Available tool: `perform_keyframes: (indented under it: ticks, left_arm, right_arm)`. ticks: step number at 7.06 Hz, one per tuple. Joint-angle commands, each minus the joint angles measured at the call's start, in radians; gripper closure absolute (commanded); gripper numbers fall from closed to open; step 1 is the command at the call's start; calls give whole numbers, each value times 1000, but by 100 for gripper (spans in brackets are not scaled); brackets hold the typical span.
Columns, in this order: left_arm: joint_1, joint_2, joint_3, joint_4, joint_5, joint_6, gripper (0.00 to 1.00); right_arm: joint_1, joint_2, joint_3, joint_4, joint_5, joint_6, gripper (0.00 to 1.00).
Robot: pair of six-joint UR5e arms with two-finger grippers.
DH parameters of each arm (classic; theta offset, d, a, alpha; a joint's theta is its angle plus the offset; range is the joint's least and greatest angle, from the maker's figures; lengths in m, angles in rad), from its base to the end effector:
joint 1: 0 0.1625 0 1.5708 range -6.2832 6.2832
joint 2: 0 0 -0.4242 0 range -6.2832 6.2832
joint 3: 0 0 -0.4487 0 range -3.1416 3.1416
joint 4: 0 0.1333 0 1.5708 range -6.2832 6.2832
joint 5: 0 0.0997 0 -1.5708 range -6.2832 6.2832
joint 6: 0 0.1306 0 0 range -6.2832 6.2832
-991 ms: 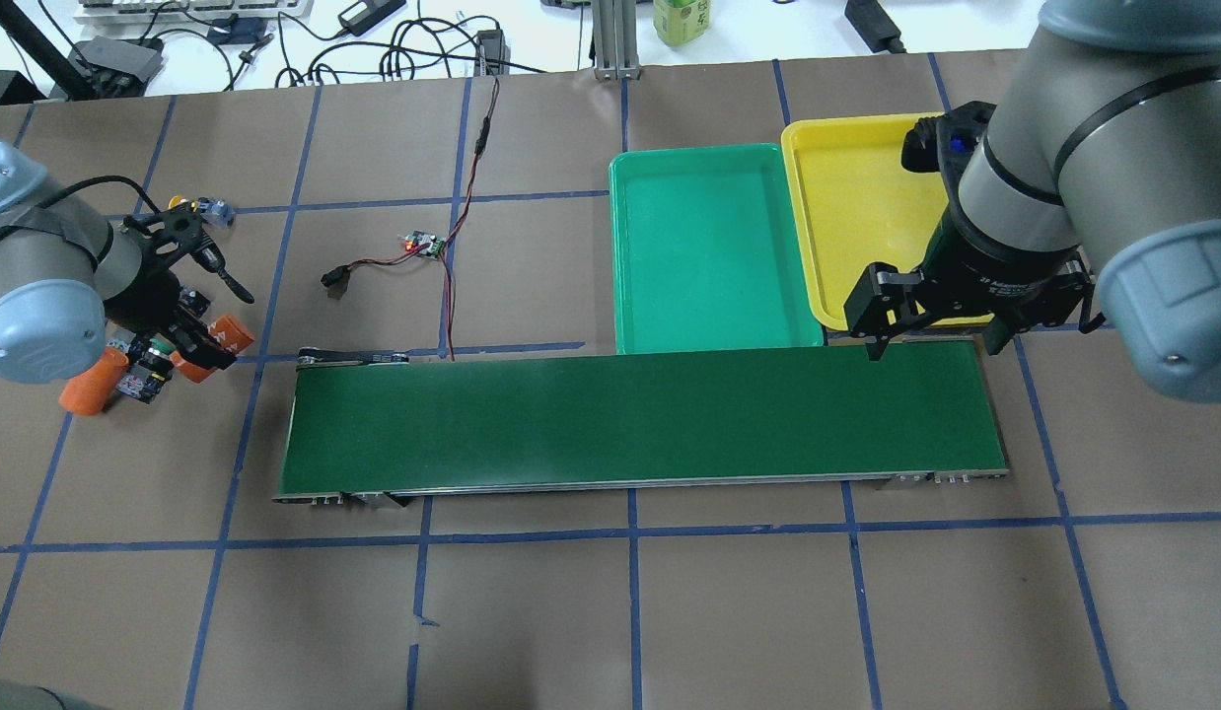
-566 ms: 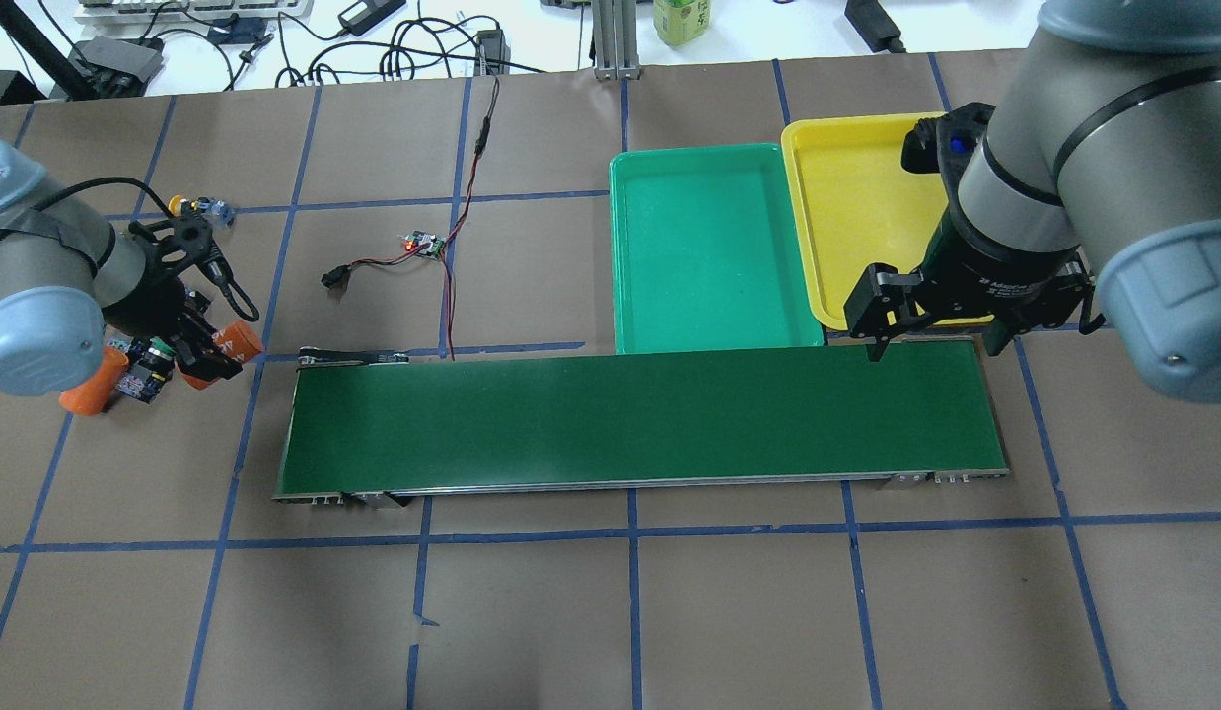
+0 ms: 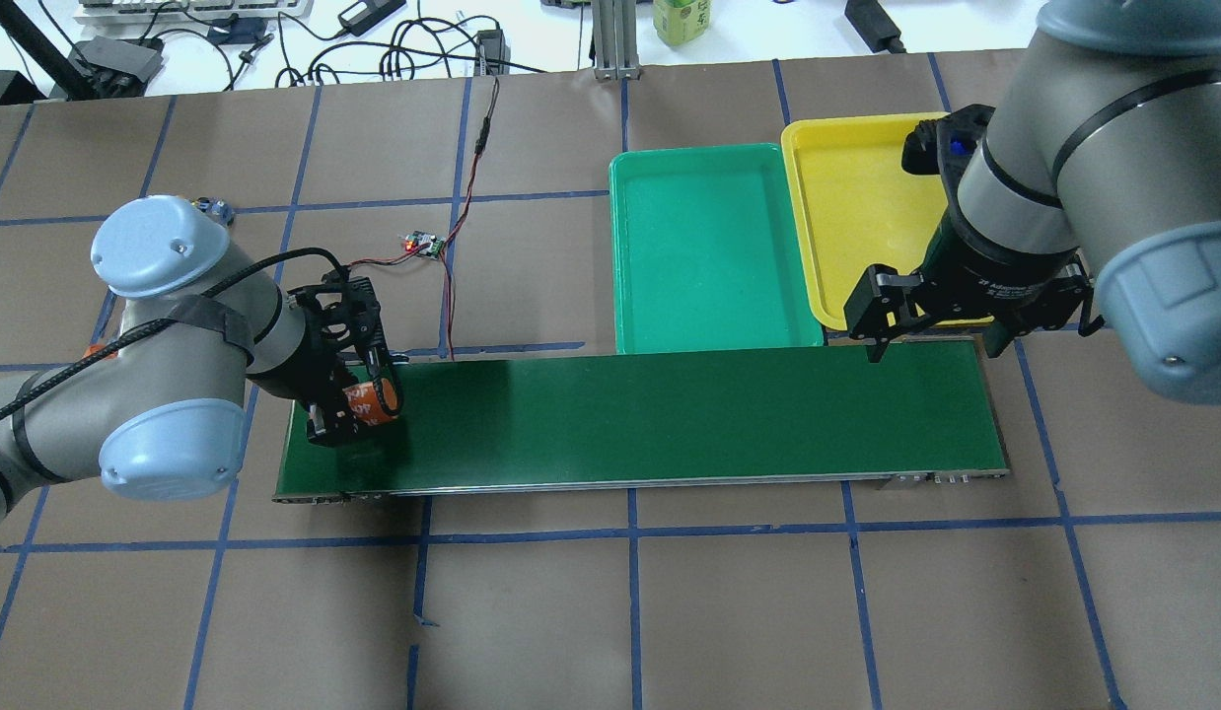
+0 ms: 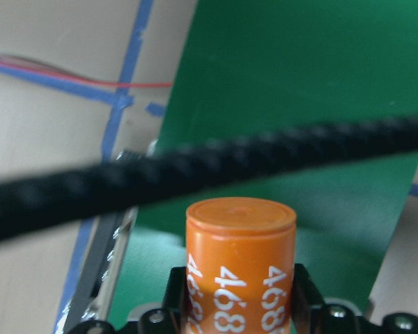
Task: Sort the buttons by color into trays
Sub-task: 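Lower the orange cylinder onto the green belt and open the left gripper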
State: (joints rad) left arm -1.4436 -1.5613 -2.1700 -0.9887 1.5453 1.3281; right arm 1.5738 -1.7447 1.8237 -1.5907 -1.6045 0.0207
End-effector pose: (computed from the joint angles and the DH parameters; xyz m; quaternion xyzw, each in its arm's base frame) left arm -0.0762 -0.4811 0.2058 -0.5649 -0.8250 0.0056 0.0120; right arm 0.1303 -0.4653 0.4087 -0.0083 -0.9994 -0.0293 0.0172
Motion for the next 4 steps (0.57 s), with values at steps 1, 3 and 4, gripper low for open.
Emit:
perform_keyframes:
  ticks: [1,3,4]
  left_arm:
    - [-12,15,4,-2,-2,-157,0]
    - [21,33,101,-135,1,-234,0]
    - [93,-2,204,-218,4,-262,0]
  right_arm:
    - [0,-1,0,0,0,-2,0]
    - [0,-1,-3,-2,3,-8,0]
    - [0,1,-3,-35,18,-4,0]
